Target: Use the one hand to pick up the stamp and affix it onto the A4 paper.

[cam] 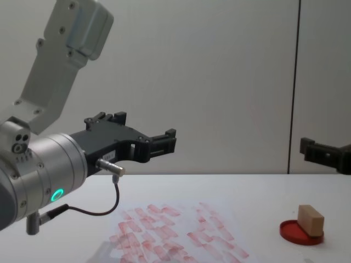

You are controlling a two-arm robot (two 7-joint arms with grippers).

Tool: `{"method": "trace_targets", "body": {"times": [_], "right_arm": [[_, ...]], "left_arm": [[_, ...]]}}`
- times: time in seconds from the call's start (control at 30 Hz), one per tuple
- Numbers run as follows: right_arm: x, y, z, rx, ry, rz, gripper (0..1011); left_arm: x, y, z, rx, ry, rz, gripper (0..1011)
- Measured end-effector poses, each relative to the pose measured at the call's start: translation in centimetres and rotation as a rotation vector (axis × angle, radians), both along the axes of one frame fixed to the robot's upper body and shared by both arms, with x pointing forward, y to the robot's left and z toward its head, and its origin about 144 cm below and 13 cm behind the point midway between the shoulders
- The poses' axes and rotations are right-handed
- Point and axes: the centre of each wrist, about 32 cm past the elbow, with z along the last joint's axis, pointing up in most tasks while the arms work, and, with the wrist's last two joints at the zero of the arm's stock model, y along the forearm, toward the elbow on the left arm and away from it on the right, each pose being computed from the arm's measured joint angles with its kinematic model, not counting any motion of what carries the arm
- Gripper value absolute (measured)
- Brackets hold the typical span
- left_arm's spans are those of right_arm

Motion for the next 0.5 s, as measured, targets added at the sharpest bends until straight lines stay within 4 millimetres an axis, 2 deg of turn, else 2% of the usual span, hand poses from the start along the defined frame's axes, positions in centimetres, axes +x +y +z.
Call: {"method": "trace_targets", "body": {"times": [0.5], "right_arm": [[0.8, 2.9, 0.7, 0.013, 0.135, -0.147, 1001]], "left_arm": [[0.0, 0.0, 0.0, 0.000, 0.000, 0.000, 993]]}}
